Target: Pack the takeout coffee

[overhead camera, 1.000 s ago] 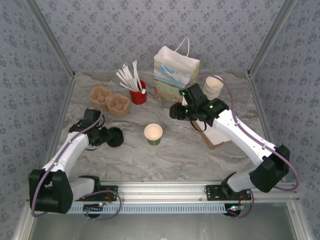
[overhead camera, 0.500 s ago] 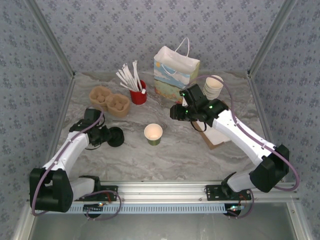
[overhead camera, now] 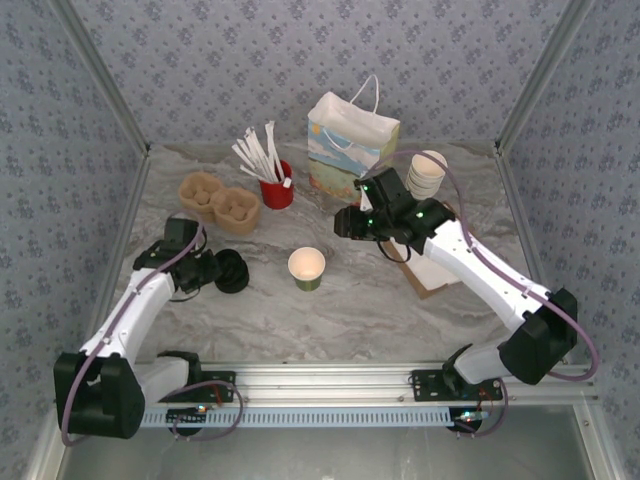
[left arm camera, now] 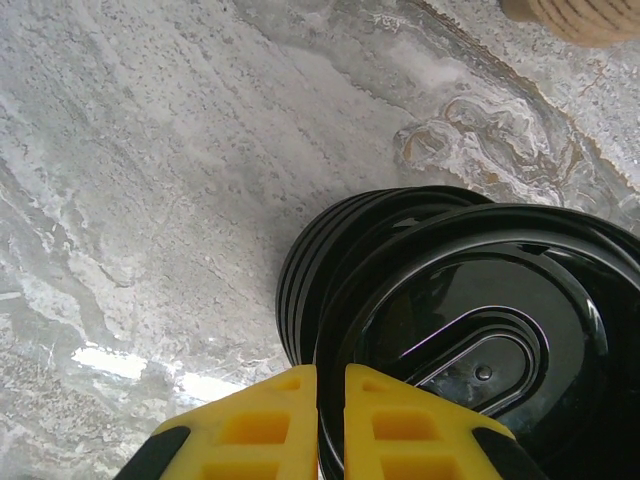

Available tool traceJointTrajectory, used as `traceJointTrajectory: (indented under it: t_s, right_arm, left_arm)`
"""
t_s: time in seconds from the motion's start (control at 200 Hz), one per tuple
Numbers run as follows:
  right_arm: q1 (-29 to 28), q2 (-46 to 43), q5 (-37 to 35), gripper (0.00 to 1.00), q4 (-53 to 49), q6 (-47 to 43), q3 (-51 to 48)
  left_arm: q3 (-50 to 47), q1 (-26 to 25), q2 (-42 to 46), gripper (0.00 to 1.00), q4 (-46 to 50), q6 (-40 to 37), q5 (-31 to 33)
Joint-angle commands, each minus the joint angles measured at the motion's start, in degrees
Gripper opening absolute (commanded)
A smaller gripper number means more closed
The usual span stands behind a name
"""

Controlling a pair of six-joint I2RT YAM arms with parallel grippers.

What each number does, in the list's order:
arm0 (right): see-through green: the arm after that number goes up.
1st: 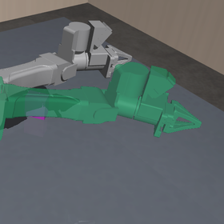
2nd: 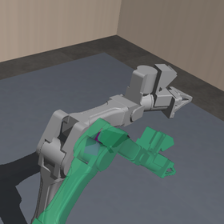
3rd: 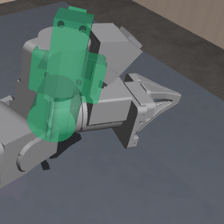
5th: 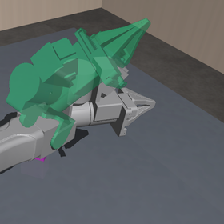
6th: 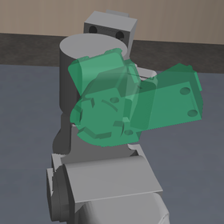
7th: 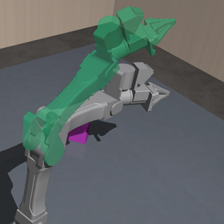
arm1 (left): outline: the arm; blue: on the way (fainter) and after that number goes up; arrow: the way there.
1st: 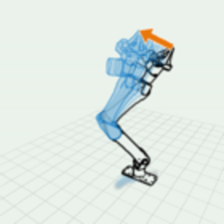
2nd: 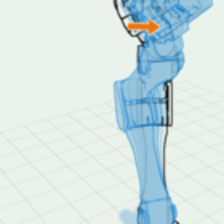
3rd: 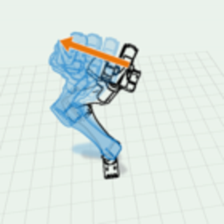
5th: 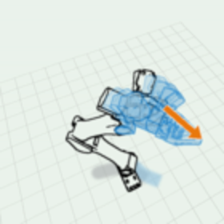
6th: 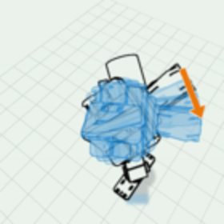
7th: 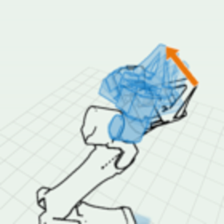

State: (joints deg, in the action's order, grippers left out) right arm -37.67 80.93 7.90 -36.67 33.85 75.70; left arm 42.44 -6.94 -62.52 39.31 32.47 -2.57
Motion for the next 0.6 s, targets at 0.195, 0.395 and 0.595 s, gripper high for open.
traceJointTrajectory:
  t_s: [0.195,0.395,0.595]
  right_arm:
    - [-7.49,10.97,9.90,0.45,3.14,3.84,10.22]
    - [-10.68,14.79,14.39,0.50,4.62,6.65,14.54]
    - [-12.77,17.73,15.83,0.55,5.92,10.13,17.49]
  left_arm:
    - [6.85,-2.53,3.69,0.12,6.17,0.26,-2.41]
    - [12.11,-5.34,5.91,0.12,9.46,1.49,-3.24]
    - [15.99,-9.41,5.73,0.12,10.21,2.40,-3.41]
